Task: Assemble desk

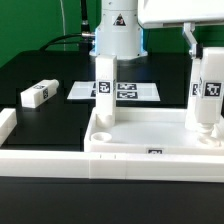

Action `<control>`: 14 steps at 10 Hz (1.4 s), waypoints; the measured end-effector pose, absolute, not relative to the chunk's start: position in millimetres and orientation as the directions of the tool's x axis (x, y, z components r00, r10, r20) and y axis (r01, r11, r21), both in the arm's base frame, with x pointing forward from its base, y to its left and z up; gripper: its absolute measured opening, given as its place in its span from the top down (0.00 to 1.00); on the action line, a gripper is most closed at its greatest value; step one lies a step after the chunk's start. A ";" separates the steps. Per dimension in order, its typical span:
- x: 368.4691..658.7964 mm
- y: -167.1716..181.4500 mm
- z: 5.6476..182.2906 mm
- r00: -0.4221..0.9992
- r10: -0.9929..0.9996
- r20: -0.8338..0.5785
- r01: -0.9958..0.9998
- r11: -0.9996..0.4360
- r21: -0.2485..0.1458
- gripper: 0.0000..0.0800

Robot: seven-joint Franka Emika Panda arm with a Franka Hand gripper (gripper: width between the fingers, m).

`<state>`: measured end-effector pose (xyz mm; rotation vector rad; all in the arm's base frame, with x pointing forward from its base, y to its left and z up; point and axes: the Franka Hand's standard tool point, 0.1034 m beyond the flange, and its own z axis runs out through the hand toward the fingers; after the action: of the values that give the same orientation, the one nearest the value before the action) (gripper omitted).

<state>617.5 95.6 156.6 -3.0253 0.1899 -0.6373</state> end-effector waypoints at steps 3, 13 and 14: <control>616.3 97.1 153.8 0.907 -0.132 0.401 -0.114 -0.991 -0.069 0.64; 610.7 105.3 142.4 0.911 -0.115 0.395 -0.099 -0.993 -0.060 0.64; 611.3 105.5 141.7 0.911 -0.114 0.396 -0.098 -0.993 -0.059 0.64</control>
Offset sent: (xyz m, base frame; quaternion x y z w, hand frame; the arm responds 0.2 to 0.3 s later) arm -0.0177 0.0095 -0.0164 -0.0124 0.0235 0.0095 0.9996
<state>611.3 105.5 141.7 -3.0343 0.1684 -0.6315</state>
